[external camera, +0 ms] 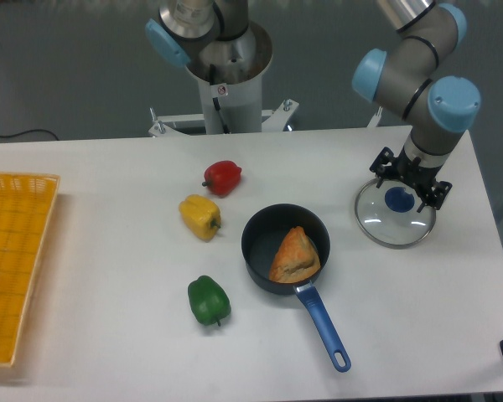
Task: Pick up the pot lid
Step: 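Lower the open gripper around the blue knob of the lid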
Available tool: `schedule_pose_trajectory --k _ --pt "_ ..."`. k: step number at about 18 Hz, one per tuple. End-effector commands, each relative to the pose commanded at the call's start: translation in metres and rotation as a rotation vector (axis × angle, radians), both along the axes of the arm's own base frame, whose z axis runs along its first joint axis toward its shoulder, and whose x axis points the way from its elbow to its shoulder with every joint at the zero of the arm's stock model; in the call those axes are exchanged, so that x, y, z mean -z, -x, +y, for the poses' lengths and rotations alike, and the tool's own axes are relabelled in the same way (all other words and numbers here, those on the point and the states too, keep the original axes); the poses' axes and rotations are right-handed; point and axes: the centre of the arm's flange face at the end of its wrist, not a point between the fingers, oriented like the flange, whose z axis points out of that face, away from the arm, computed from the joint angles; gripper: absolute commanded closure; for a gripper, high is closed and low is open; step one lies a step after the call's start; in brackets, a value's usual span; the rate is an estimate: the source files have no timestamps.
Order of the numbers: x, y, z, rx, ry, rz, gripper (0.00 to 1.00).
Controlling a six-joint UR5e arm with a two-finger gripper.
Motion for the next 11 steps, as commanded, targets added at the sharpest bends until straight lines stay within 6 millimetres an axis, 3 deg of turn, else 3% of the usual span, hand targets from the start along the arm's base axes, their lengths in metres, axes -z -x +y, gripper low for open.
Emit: schedule_pose_trajectory --k 11 --pt "0.013 -0.004 0.003 0.006 -0.001 -0.002 0.00"
